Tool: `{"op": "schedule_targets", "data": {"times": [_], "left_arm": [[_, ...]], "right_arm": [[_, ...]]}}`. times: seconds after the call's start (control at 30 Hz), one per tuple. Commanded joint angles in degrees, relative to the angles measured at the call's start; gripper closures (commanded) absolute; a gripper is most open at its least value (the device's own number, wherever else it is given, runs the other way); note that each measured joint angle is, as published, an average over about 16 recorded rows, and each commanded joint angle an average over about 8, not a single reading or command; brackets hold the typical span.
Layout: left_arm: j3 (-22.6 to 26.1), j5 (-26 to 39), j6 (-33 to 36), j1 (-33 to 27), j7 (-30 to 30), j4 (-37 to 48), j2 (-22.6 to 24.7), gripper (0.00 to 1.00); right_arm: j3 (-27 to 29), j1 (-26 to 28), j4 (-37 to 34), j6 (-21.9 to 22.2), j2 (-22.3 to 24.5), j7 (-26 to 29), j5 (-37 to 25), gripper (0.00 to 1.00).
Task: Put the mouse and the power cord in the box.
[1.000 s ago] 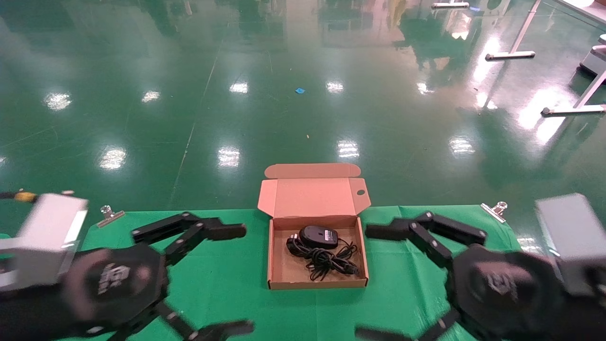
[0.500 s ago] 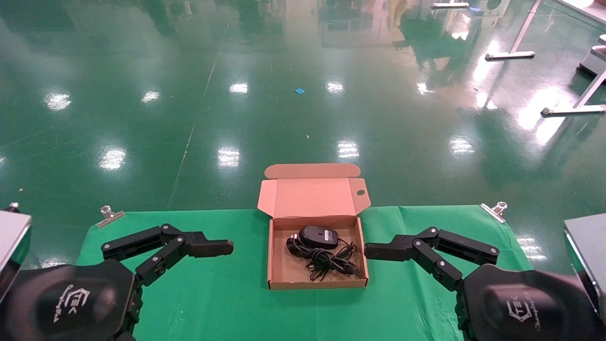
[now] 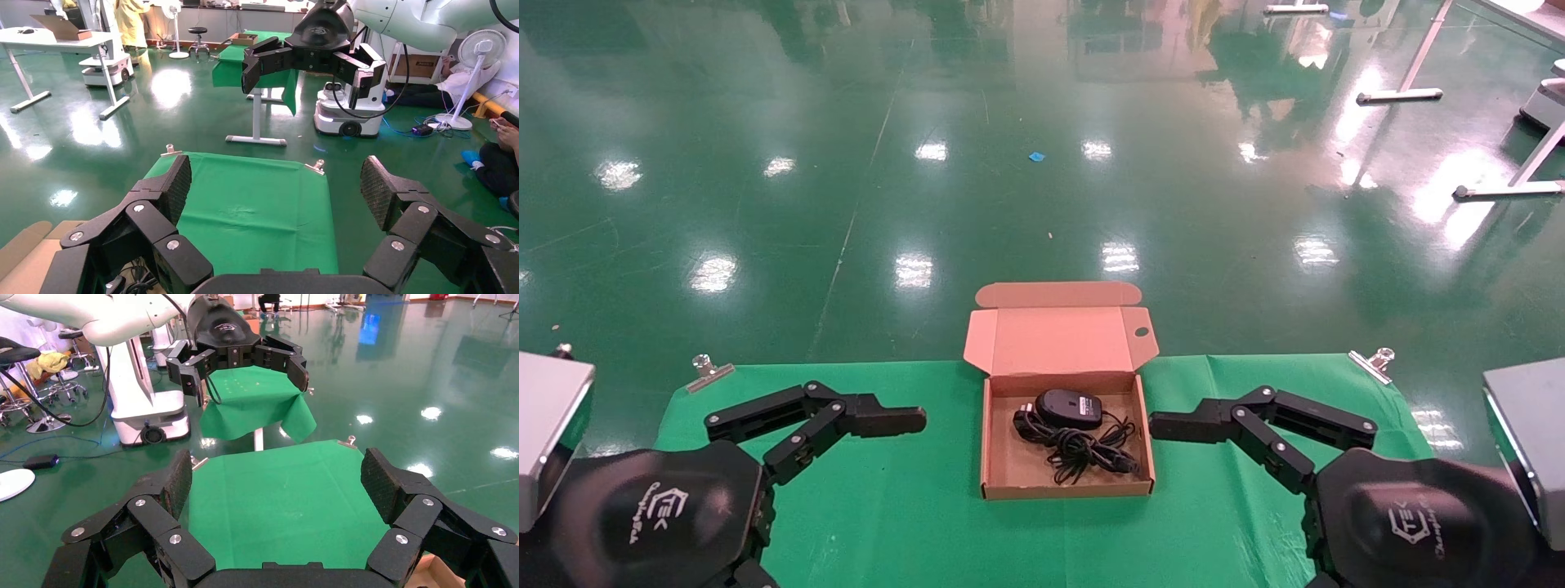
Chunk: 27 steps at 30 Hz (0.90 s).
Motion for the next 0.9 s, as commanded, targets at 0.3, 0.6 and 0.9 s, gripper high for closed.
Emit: {"op": "schedule_targets", "data": {"times": [0.3, 0.6, 0.9], "left_arm": [[0.2, 0.1, -0.2, -0.1, 0.1, 0.2, 0.2, 0.0], [0.3, 0.2, -0.2, -0.2, 0.1, 0.3, 0.2, 0.0], [0.3, 0.3, -0.3, -0.2, 0.2, 0.3, 0.3, 0.0]], "right_arm": [[-0.1, 0.1, -0.2, 0.1, 0.0, -0.1, -0.1, 0.0], [-0.2, 0.1, -0.3, 0.1, -0.1, -0.1, -0.1, 0.0], [-0.2, 0.1, -0.4, 0.1, -0.1, -0.1, -0.1, 0.0]]}}
